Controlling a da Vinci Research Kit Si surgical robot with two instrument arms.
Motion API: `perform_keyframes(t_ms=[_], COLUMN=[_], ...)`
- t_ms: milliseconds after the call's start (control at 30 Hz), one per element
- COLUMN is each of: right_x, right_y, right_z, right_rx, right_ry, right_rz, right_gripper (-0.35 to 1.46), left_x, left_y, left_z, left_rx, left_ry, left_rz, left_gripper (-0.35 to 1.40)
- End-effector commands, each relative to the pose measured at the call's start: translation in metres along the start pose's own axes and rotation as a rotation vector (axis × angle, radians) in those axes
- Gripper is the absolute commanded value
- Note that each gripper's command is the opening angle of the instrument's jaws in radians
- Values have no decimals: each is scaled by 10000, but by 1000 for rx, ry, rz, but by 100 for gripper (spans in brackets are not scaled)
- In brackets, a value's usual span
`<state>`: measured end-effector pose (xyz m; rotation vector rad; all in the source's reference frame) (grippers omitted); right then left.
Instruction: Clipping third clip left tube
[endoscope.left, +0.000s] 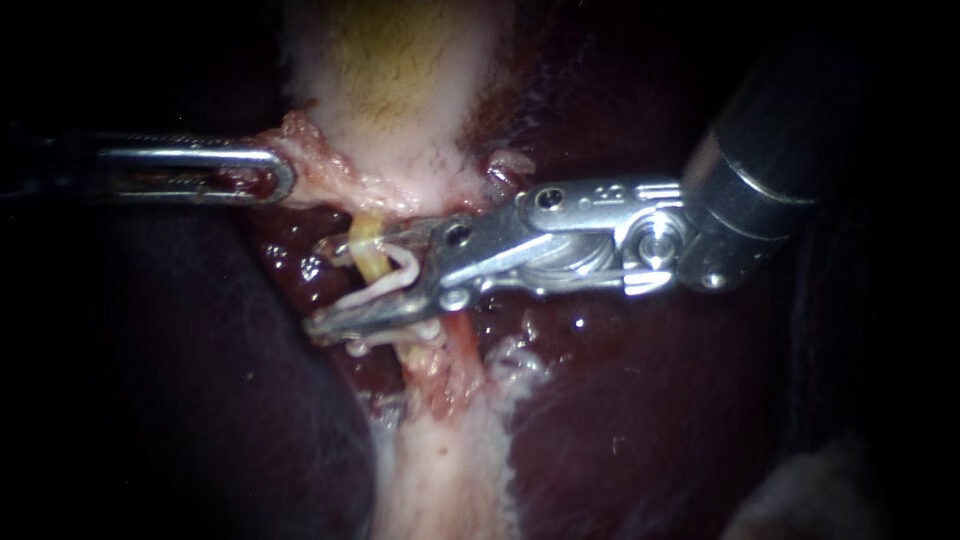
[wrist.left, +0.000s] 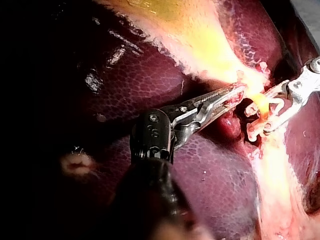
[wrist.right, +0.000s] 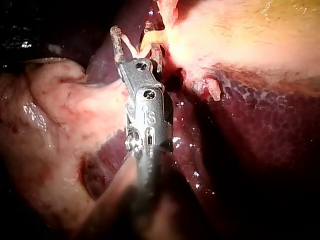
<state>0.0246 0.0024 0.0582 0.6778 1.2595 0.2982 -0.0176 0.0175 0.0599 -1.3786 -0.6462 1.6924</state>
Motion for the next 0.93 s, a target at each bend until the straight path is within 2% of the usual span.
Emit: perform_keyframes(t_ms=[33,433,500,600,933], right_x=[0,-2,-2,1,1], right_y=[0,-1,-1,0,1], right_z=[-1,-7,-8,-10,-12], right_rx=[-3,-16,-15,9,8], right_ry=[0,1,5,-19,-27], right_rz=[0,0,18,62,87], right_gripper=[14,-35,-35,-35,-35], left_x=[0,0,0,0,0], left_y=[0,-1,-1,-1,-4], left_z=[0,0,0,0,0], left_rx=[0,0,0,0,0], left_ry=[0,0,0,0,0], left_rz=[0,0,0,0,0], left_gripper=[-35,-35,-35,-35,-35])
